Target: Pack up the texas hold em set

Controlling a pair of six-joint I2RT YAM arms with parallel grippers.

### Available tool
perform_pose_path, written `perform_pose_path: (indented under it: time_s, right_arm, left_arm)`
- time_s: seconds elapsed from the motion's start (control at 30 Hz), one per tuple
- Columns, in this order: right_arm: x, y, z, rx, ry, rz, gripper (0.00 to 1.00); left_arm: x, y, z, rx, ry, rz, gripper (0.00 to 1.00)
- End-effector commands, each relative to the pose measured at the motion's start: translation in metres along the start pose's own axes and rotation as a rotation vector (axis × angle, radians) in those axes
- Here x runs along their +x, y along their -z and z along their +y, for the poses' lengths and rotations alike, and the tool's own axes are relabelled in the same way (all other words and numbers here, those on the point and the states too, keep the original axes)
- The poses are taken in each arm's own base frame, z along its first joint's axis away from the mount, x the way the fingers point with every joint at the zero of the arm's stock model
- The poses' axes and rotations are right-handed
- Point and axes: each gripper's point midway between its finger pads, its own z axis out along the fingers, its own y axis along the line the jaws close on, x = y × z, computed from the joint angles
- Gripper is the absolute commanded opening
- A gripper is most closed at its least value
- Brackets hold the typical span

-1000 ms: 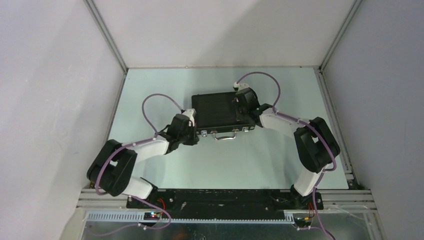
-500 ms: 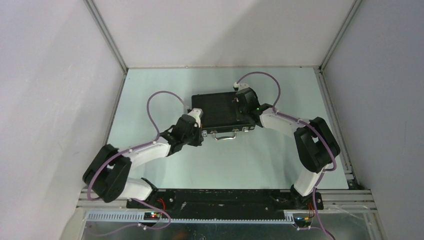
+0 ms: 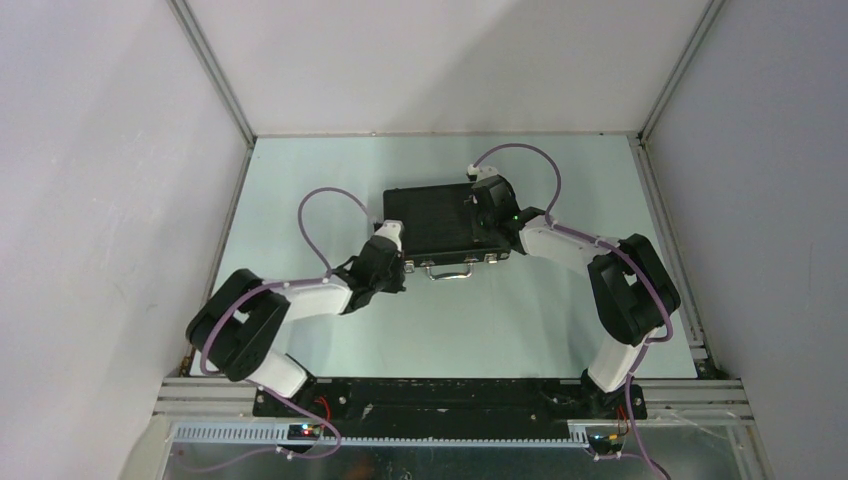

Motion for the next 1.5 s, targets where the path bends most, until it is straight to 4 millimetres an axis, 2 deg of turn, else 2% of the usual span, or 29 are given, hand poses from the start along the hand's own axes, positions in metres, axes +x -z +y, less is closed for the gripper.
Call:
perform_pose_path:
  time_s: [0.0,0.1,0.23,0.37,0.47,0.5,0.57,0.6,0.63,0.73,0.87,0.93,1.0,1.07,1.1,1.13,1.17,1.23,1.37,1.47]
  right_arm:
    - [0.047,-0.008,-0.010,0.031,0.021,0.138,0.00]
    - [0.045,-0.006,-0.010,0.030,0.019,0.130,0.00]
    - [0.044,-0.006,-0.009,0.026,0.018,0.127,0.00]
    - [0.044,-0.006,-0.010,0.029,0.018,0.127,0.00]
    - [0.045,-0.006,-0.010,0.031,0.019,0.130,0.00]
    - [0.046,-0.006,-0.011,0.032,0.020,0.132,0.00]
    - [0.046,-0.006,-0.011,0.034,0.018,0.132,0.00]
    - [0.046,-0.006,-0.011,0.035,0.018,0.131,0.00]
    - [0.046,-0.006,-0.011,0.036,0.020,0.131,0.00]
    - [0.045,-0.006,-0.012,0.042,0.019,0.129,0.00]
    - [0.045,-0.006,-0.012,0.042,0.016,0.129,0.00]
    - [0.045,-0.006,-0.013,0.042,0.015,0.129,0.00]
    - [0.045,-0.007,-0.013,0.041,0.015,0.128,0.00]
    - [0.045,-0.006,-0.012,0.039,0.016,0.127,0.00]
    - [0.044,-0.006,-0.012,0.039,0.015,0.127,0.00]
    - [0.044,-0.006,-0.012,0.041,0.015,0.126,0.00]
    - [0.043,-0.005,-0.013,0.043,0.014,0.124,0.00]
    - [0.041,-0.003,-0.013,0.043,0.014,0.116,0.00]
    - [0.035,0.006,-0.013,0.035,0.007,0.077,0.00]
    - [0.028,0.014,-0.013,0.030,-0.001,0.040,0.00]
  left_arm:
    - [-0.029,0.020,0.001,-0.005,0.027,-0.126,0.00]
    - [-0.038,0.032,-0.007,0.030,0.028,-0.142,0.00]
    - [-0.051,0.042,-0.033,0.142,0.025,-0.157,0.00]
    - [-0.048,0.030,-0.048,0.194,0.012,-0.120,0.00]
    - [-0.043,0.017,-0.049,0.181,0.009,-0.093,0.00]
    - [-0.039,0.010,-0.045,0.157,0.011,-0.074,0.00]
    - [-0.030,0.000,-0.027,0.050,0.017,-0.034,0.00]
    - [-0.032,-0.003,-0.014,-0.025,0.021,-0.048,0.00]
    - [-0.025,-0.006,-0.003,-0.087,0.027,-0.024,0.00]
    - [-0.027,-0.001,0.034,-0.305,0.035,-0.062,0.00]
    - [-0.024,0.009,0.057,-0.435,0.039,-0.073,0.00]
    - [-0.023,0.012,0.058,-0.432,0.043,-0.078,0.01]
    - [-0.022,0.015,0.049,-0.369,0.047,-0.081,0.02]
    - [-0.020,0.017,0.030,-0.253,0.048,-0.076,0.06]
    - [-0.024,0.017,0.018,-0.189,0.034,-0.092,0.13]
    - [-0.026,0.022,0.014,-0.158,0.032,-0.108,0.17]
    - [-0.027,0.025,0.008,-0.129,0.023,-0.119,0.25]
    - [-0.033,0.034,0.001,-0.095,0.006,-0.144,0.33]
    - [-0.058,0.057,-0.009,-0.050,-0.018,-0.197,0.32]
    - [-0.084,0.072,-0.025,0.000,-0.060,-0.230,0.31]
